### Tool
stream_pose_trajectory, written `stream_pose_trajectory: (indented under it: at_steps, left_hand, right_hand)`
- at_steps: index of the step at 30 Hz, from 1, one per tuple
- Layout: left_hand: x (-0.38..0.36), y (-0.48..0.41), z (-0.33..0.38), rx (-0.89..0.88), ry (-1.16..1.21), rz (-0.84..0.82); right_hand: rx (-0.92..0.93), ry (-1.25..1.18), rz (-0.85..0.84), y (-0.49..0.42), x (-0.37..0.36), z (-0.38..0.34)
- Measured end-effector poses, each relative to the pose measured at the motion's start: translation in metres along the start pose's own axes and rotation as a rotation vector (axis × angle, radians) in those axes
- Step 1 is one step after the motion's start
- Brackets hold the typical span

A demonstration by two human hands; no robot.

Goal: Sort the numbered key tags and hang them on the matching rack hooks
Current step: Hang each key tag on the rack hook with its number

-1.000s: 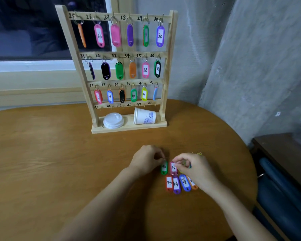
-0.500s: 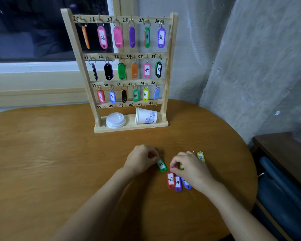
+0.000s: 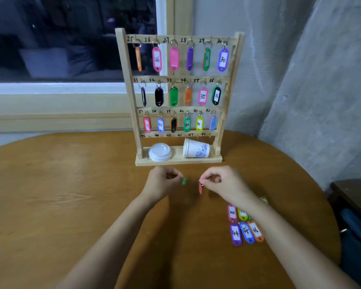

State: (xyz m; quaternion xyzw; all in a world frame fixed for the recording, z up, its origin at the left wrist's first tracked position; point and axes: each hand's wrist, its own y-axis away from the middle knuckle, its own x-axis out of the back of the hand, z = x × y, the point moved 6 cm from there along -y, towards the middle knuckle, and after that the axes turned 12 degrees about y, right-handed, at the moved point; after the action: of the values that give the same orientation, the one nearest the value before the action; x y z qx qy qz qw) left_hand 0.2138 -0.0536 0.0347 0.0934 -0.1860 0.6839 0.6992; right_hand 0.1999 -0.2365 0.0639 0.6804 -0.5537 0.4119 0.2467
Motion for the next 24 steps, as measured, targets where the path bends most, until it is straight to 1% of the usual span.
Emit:
stream_pose_trajectory:
  at_steps: [4,9,15,20,24]
  left_hand:
    - [0.041,-0.002,-0.009,0.007,0.043,0.122]
    - [0.082,-0.007,-0.025,0.03,0.048,0.245]
    - [0.108,-0.016,-0.033,0.025,0.066,0.256]
    - [0.118,-0.026,-0.037,0.016,0.037,0.277]
    - [0.12,-0.033,-0.039,-0.012,0.024,0.273]
  right_hand:
    - [0.055,-0.031,0.018,-0.035,-0.01,-0.029]
    - [0.039,-0.015,0.065,-0.081,-0.029,-0.057]
    - [0.074,0.001,0.101,-0.129,-0.046,-0.094]
    - [0.051,0.164,0.184,-0.15,-0.05,-0.106]
    - [0.014,0.226,0.256,-0.159,-0.051,-0.104]
